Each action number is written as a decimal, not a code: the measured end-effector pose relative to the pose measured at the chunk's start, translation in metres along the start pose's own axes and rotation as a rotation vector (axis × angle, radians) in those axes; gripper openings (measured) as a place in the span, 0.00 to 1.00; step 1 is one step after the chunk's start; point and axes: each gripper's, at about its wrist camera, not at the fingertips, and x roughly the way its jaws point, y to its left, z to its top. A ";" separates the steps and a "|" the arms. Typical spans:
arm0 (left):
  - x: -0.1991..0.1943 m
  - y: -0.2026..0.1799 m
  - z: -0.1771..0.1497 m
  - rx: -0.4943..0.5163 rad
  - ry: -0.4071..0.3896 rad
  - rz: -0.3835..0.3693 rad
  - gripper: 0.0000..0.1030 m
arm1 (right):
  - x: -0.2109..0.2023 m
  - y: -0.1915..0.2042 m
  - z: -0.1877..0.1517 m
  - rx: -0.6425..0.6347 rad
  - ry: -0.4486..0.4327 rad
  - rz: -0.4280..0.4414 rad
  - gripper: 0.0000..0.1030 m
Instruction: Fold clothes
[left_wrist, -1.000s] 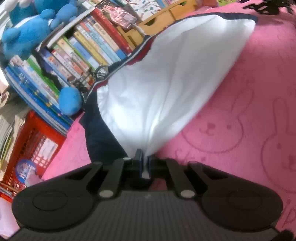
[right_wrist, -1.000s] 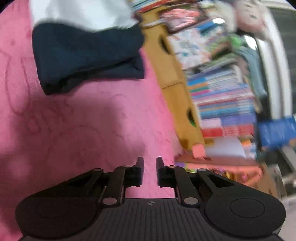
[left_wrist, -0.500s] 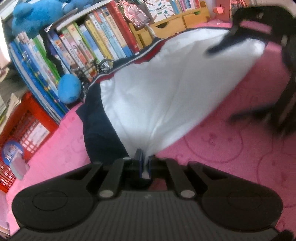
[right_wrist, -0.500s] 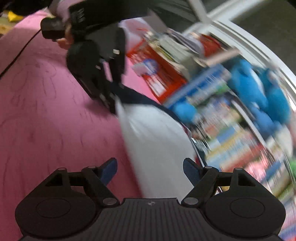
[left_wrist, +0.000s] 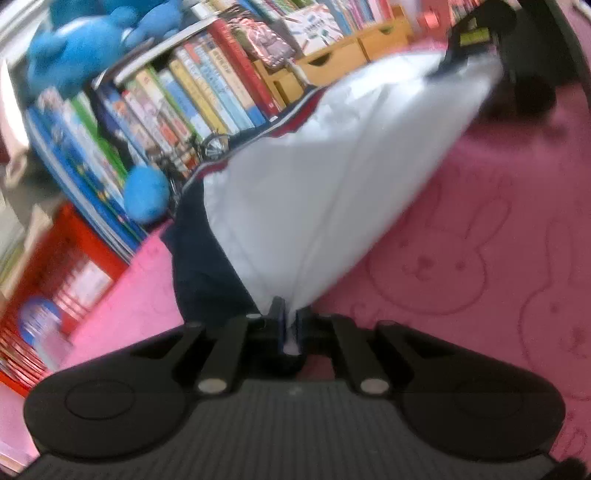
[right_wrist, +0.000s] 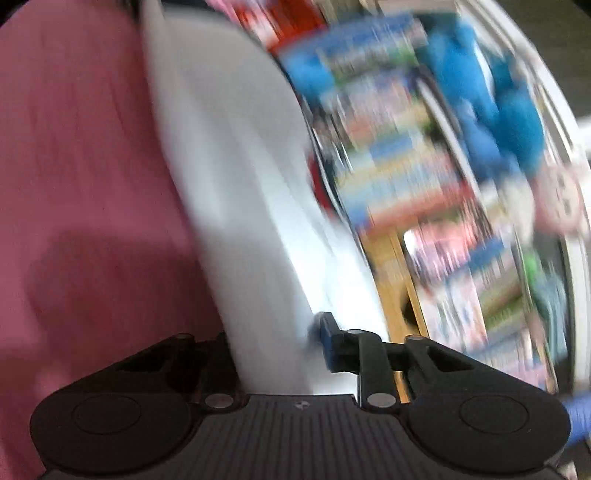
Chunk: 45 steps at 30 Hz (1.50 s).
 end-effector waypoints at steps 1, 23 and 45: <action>0.001 -0.008 0.004 0.055 0.011 0.045 0.18 | 0.002 -0.003 -0.008 0.004 0.012 -0.006 0.23; -0.049 -0.034 -0.007 0.180 0.060 0.201 0.11 | -0.059 -0.005 -0.060 -0.039 -0.091 -0.121 0.10; 0.009 -0.123 0.107 0.292 -0.122 0.093 0.25 | -0.047 -0.005 -0.062 0.048 -0.075 -0.051 0.10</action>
